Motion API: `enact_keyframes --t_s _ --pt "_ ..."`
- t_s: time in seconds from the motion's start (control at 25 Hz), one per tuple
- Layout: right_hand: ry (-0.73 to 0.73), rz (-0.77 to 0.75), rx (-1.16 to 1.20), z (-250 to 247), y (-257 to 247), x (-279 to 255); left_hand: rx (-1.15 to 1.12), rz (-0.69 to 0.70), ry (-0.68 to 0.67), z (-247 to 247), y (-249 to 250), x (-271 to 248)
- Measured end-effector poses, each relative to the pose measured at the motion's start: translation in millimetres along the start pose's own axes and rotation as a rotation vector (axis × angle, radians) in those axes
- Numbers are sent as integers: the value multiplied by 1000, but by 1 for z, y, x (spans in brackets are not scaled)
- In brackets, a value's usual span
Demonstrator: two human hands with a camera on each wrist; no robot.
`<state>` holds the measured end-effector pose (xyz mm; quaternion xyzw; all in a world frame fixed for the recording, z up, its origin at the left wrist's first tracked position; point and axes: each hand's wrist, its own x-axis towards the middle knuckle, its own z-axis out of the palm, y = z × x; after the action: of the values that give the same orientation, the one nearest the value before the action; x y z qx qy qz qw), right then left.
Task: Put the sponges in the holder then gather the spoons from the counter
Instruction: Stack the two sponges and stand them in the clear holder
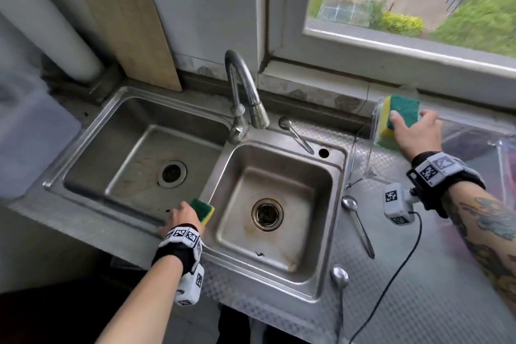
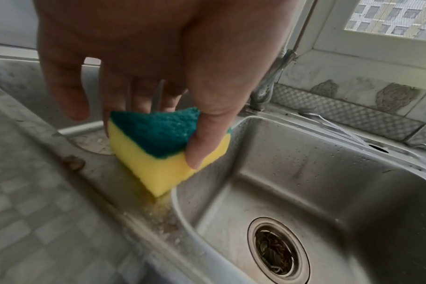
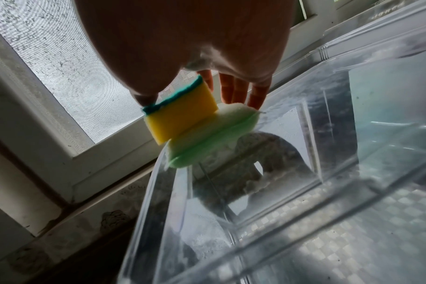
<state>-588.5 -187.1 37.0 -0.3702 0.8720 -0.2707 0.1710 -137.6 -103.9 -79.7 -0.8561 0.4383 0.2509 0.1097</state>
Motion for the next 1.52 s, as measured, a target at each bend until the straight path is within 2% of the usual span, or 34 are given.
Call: enact_keyframes --t_s 0.16,0.32,0.52,0.6,0.68,0.84,1.08,1.2,1.44,1.52 --pt "-9 23 8 -3 -2 -9 -169 136 34 -17 36 -23" --pt "28 12 16 -15 -6 -21 -245 383 53 -45 93 -72" --pt "98 -92 39 -30 -4 -44 -364 709 -62 -74 180 -162" --pt "95 -125 138 -34 2 -53 -399 814 -100 -79 216 -186" --pt "60 -126 354 -42 8 -58 -441 897 -93 -82 256 -202" --pt "-210 -107 600 -56 4 -60 -500 975 -59 -82 310 -216" --pt "-200 53 564 -66 -11 -10 -482 1060 -75 -75 333 -203" --pt "-178 48 474 -54 -4 17 -409 1068 -73 -73 345 -192" --pt "-60 46 311 -48 -6 18 -463 1051 -118 -66 353 -181" --pt "-25 33 321 -46 -3 18 -459 1064 -119 -64 354 -180"
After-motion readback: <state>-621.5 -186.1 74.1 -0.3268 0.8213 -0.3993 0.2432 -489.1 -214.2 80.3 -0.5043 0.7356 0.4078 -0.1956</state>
